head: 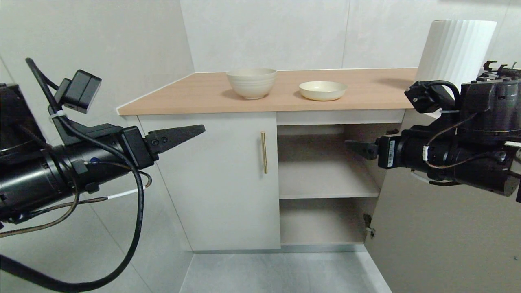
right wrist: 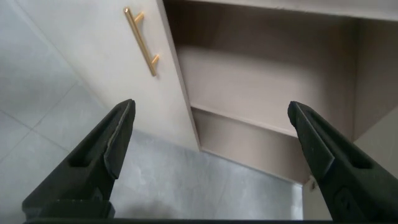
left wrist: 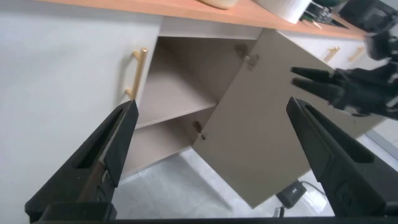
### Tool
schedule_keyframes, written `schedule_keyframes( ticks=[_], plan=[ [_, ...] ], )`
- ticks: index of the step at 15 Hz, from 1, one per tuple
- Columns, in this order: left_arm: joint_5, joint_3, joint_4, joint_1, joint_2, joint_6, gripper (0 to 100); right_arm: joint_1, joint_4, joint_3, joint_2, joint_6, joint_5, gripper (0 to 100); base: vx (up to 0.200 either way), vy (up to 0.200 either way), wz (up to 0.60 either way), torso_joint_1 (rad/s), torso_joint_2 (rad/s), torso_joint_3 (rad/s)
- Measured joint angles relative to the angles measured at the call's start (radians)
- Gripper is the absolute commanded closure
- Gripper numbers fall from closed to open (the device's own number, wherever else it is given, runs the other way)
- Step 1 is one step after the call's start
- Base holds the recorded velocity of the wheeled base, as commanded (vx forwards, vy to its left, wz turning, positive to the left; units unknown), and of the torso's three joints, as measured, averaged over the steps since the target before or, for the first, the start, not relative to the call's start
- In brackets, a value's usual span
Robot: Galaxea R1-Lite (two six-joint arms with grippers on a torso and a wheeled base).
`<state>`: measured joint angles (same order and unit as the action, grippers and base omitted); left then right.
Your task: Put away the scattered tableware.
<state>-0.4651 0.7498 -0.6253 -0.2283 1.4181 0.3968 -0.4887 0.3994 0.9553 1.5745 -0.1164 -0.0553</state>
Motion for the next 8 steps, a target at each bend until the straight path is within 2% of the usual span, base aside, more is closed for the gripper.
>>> schedule_keyframes(
  ticks=[8],
  plan=[
    [-0.001, -0.004, -0.001, 0.001, -0.013, -0.002, 0, 0.0, 0.0, -0.002, -0.007, 0.0, -0.001, 0, 0.0, 0.0, 0.0, 0.0, 0.0, 0.0]
  ],
)
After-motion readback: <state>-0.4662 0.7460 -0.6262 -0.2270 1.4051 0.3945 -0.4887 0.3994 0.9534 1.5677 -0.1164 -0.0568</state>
